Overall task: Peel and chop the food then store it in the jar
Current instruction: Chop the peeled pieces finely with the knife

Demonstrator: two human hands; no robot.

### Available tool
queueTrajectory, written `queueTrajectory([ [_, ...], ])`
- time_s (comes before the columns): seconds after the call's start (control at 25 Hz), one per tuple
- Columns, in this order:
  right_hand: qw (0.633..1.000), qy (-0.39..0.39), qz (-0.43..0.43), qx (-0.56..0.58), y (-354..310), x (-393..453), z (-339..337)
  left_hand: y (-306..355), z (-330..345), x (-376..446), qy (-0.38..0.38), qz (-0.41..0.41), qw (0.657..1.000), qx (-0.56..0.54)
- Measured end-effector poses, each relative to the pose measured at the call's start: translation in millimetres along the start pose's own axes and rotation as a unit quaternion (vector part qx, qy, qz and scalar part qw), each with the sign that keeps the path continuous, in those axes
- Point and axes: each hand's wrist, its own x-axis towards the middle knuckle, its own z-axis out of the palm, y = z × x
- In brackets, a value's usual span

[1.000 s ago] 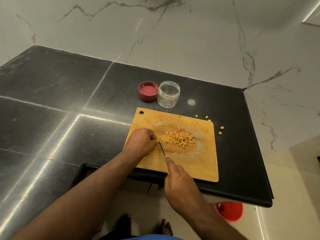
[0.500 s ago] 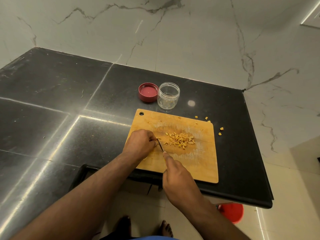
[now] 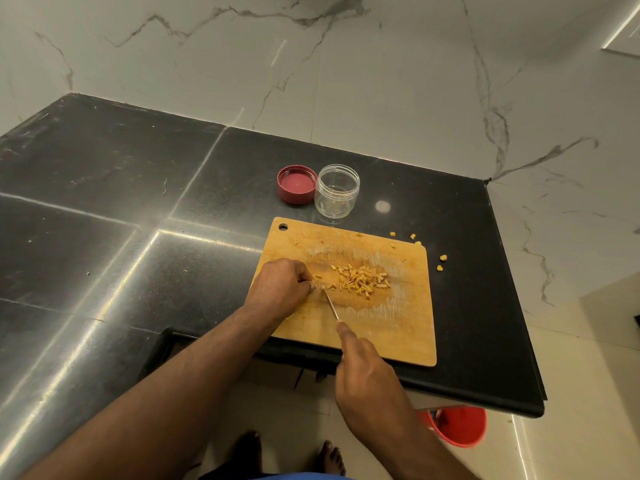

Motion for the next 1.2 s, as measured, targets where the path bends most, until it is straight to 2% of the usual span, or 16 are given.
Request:
queueTrajectory([
  [0.12,0.999,0.013,-0.030,-0.008,1,9,-2,0,-1,-1,-0.009,0.002,1.000,0.005],
  [0.24,0.999,0.025,0.000,0.043,-3,20,1,0,-2,-2,-0.004,0.000,1.000,0.000],
  [0.56,1.000,-0.003,0.005,0.028,-8,39,5,1,-1,1,-0.004,-0.003,1.000,-0.006],
  [0.8,0.998,-0.011,0.015,0.062,-5,18,6,-1,-2,1,-0.003,-0.005,1.000,-0.005],
  [1.0,1.000,0.010,-0.014,0.022,0,7,-3,0,-3,2,-0.009,-0.007,1.000,-0.008],
  [1.2,0.999,0.022,-0.001,0.050,-6,24,-1,-1,-2,0,0.000,-0.006,1.000,-0.003],
])
